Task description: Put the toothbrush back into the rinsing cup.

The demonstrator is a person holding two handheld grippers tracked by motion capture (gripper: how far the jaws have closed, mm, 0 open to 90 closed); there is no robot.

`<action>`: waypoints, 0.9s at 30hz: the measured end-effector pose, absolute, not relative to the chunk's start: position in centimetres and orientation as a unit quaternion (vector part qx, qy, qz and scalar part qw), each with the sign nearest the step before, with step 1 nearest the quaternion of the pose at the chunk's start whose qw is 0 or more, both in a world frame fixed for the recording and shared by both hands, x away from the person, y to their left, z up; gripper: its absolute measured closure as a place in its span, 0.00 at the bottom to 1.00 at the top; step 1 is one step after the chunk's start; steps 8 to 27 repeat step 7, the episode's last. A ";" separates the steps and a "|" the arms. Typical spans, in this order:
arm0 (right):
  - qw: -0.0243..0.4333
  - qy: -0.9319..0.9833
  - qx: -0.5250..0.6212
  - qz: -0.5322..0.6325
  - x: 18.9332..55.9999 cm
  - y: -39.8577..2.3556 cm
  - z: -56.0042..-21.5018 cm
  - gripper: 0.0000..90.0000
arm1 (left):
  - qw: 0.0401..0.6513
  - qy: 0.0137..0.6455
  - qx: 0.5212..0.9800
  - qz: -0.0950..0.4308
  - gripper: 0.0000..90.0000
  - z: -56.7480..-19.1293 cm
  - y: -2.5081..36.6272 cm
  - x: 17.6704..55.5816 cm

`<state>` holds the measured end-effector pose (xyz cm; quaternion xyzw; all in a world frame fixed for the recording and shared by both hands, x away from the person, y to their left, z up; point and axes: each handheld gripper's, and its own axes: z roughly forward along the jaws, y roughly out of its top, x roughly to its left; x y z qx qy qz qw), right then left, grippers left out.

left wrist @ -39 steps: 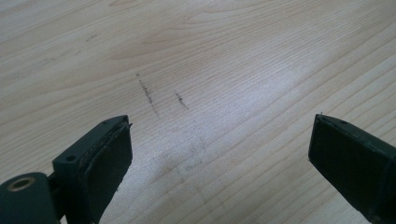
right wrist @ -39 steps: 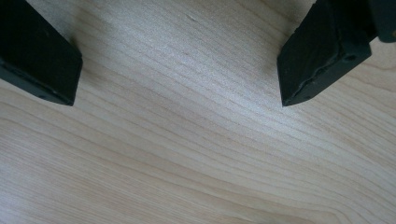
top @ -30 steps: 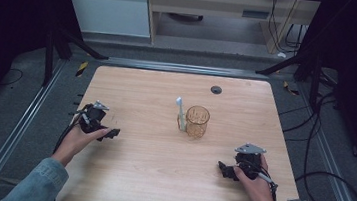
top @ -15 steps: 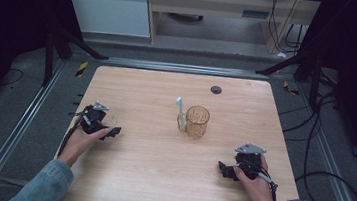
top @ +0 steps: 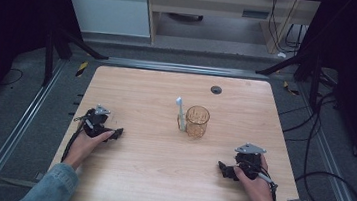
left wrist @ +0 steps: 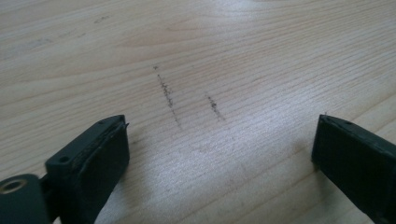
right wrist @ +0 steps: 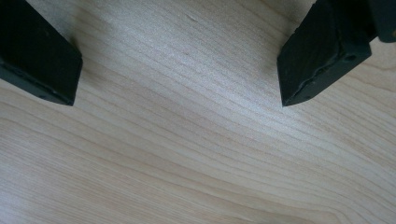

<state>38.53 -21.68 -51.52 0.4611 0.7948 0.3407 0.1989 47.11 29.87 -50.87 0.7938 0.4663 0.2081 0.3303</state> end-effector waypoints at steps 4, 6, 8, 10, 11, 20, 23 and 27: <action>0.199 0.795 0.461 0.340 38.5 -21.7 -51.5 0.00 | 0.328 0.465 0.795 0.208 0.02 -50.9 29.9 47.1; 0.199 0.795 0.461 0.341 38.5 -21.7 -51.5 0.00 | 0.325 0.471 0.793 0.209 0.01 -50.9 29.9 47.1; 0.199 0.795 0.461 0.340 38.5 -21.7 -51.5 0.00 | 0.323 0.476 0.790 0.210 0.00 -50.9 29.9 47.1; 0.199 0.795 0.461 0.340 38.5 -21.7 -51.5 0.00 | 0.323 0.476 0.790 0.210 0.00 -50.9 29.9 47.1; 0.199 0.795 0.461 0.340 38.5 -21.7 -51.5 0.00 | 0.323 0.476 0.790 0.210 0.00 -50.9 29.9 47.1; 0.199 0.795 0.461 0.340 38.5 -21.7 -51.5 0.00 | 0.323 0.476 0.790 0.210 0.00 -50.9 29.9 47.1; 0.199 0.795 0.461 0.340 38.5 -21.7 -51.5 0.00 | 0.323 0.476 0.790 0.210 0.00 -50.9 29.9 47.1; 0.199 0.795 0.461 0.340 38.5 -21.7 -51.5 0.00 | 0.323 0.476 0.790 0.210 0.00 -50.9 29.9 47.1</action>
